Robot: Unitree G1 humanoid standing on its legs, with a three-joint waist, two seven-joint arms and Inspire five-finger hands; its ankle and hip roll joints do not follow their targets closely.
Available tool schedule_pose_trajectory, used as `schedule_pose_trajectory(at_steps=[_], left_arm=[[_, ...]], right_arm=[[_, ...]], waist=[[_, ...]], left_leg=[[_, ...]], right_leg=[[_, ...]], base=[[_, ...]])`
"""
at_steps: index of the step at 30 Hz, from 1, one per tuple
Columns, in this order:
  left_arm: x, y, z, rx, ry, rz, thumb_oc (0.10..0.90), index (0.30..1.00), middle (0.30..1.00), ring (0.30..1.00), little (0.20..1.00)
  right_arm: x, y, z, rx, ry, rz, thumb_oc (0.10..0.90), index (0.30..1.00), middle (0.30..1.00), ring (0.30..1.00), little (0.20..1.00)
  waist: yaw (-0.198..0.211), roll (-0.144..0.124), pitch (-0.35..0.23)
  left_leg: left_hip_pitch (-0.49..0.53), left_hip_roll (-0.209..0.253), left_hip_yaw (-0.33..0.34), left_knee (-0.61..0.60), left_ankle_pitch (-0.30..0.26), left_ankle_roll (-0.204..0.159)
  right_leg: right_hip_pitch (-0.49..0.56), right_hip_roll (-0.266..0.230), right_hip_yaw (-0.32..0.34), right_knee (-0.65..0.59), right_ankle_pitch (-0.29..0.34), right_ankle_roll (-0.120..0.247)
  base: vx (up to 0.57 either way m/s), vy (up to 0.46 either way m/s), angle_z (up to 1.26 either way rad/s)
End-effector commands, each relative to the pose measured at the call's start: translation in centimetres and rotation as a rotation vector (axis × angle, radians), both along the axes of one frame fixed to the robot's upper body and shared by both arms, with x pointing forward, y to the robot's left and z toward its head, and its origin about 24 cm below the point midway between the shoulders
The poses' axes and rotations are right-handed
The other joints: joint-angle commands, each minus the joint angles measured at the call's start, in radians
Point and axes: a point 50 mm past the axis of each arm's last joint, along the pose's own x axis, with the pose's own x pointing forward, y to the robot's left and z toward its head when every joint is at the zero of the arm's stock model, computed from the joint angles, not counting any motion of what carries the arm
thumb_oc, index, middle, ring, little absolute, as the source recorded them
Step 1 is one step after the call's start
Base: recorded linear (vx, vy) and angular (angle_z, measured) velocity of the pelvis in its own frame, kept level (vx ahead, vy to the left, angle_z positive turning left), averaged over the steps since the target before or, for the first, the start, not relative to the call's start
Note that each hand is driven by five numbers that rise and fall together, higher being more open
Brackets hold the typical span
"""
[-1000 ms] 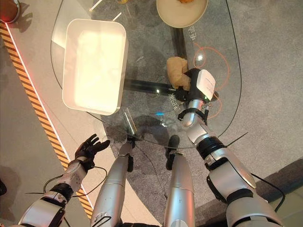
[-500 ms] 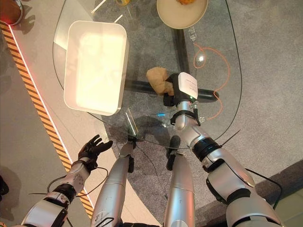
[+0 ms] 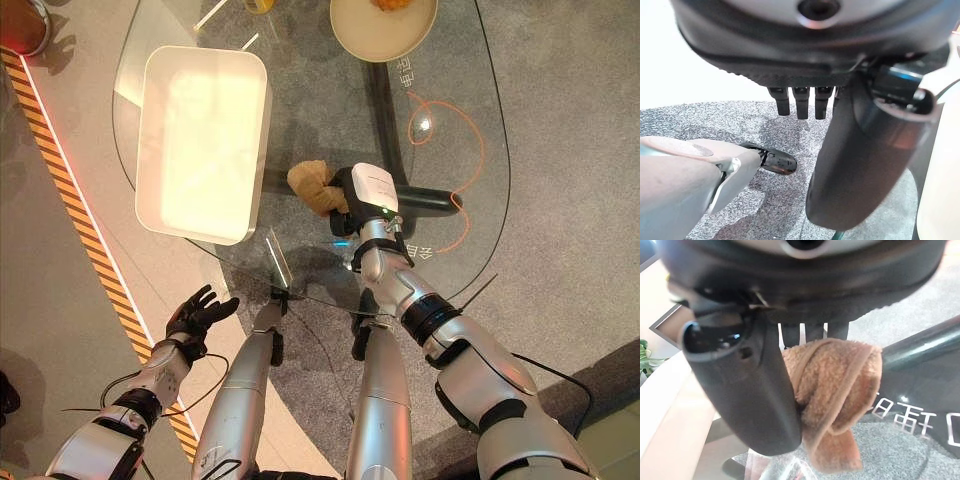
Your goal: Wipe the table with a cloth and put it in the basket.
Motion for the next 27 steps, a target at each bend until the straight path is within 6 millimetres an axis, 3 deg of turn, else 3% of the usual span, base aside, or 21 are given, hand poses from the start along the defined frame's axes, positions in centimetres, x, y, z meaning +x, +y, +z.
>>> schedule_pose_trajectory(at_steps=[1, 8, 14, 22, 27], left_arm=[[-1.0, 0.2, -0.8, 0.012, 0.002, 0.051, 0.800, 0.900, 0.900, 0.900, 0.900], [-0.8, 0.4, -0.6, 0.010, 0.002, 0.053, 0.800, 0.900, 0.900, 0.900, 0.900], [-0.9, 1.2, -0.6, -0.017, 0.002, 0.111, 0.800, 0.900, 0.900, 0.900, 0.900], [-1.2, 4.6, 0.3, -0.105, -0.048, 0.402, 0.800, 0.900, 0.900, 0.900, 0.900], [-1.7, 6.2, 0.7, -0.199, -0.096, 0.592, 0.800, 0.900, 0.900, 0.900, 0.900]], right_arm=[[-1.0, 4.3, 3.9, 0.016, -0.178, 0.199, 0.100, 0.300, 0.300, 0.300, 0.200], [-1.1, 3.7, 4.0, 0.078, -0.206, 0.159, 0.100, 0.300, 0.300, 0.300, 0.200], [-1.1, 2.1, 4.8, 0.231, -0.279, 0.060, 0.100, 0.300, 0.300, 0.300, 0.200], [-1.4, -0.3, 5.9, 0.461, -0.373, -0.037, 0.100, 0.300, 0.300, 0.300, 0.200], [-2.0, -0.7, 6.1, 0.529, -0.394, -0.028, 0.100, 0.300, 0.300, 0.300, 0.200]], waist=[[-0.012, 0.008, -0.024], [-0.014, 0.008, -0.024], [-0.015, 0.003, -0.024], [-0.020, -0.012, -0.024], [-0.023, -0.015, -0.024]], left_leg=[[0.019, -0.077, 0.102, 0.117, -0.146, 0.058], [0.022, -0.076, 0.101, 0.115, -0.142, 0.057], [0.021, -0.073, 0.097, 0.119, -0.142, 0.059], [0.019, -0.067, 0.093, 0.132, -0.153, 0.068], [0.013, -0.068, 0.089, 0.144, -0.159, 0.069]], right_leg=[[0.028, 0.052, 0.010, -0.205, 0.116, 0.031], [0.032, 0.049, 0.008, -0.203, 0.117, 0.034], [0.031, 0.050, 0.008, -0.195, 0.118, 0.035], [0.029, 0.057, 0.012, -0.182, 0.111, 0.031], [0.024, 0.058, 0.018, -0.174, 0.102, 0.026]], base=[[0.00, 0.000, 0.00], [0.00, 0.000, 0.00], [0.00, 0.000, 0.00], [0.01, -0.016, 0.00], [0.00, 0.000, 0.00]])
